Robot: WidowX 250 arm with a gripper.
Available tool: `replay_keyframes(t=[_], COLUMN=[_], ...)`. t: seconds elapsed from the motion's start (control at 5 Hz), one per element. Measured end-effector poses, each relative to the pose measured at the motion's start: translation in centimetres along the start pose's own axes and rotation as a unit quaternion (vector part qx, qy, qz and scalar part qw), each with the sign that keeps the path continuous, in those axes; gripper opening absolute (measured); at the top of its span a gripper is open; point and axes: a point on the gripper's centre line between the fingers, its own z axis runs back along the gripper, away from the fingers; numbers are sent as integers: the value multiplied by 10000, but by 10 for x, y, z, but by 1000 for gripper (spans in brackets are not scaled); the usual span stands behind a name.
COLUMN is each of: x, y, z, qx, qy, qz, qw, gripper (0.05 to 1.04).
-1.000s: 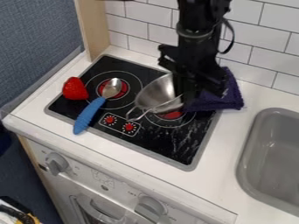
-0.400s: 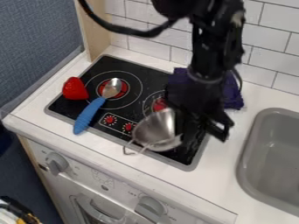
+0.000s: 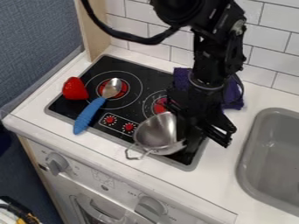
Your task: Move the pot to bottom right of the burner
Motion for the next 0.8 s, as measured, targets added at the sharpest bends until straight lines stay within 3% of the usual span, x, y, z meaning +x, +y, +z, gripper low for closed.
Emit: replay_keyframes(t=[0.2, 0.4, 0.6, 0.8], x=[0, -1, -6, -7], y=[0, 1, 10, 10], z=[2, 19, 28, 28], qx=[74, 313, 508, 477], qy=[-338, -959, -1204, -1182], qz=[-14, 130, 494, 571], qw=[9994, 9948, 9902, 9902], gripper=[553, 855, 1009, 1005])
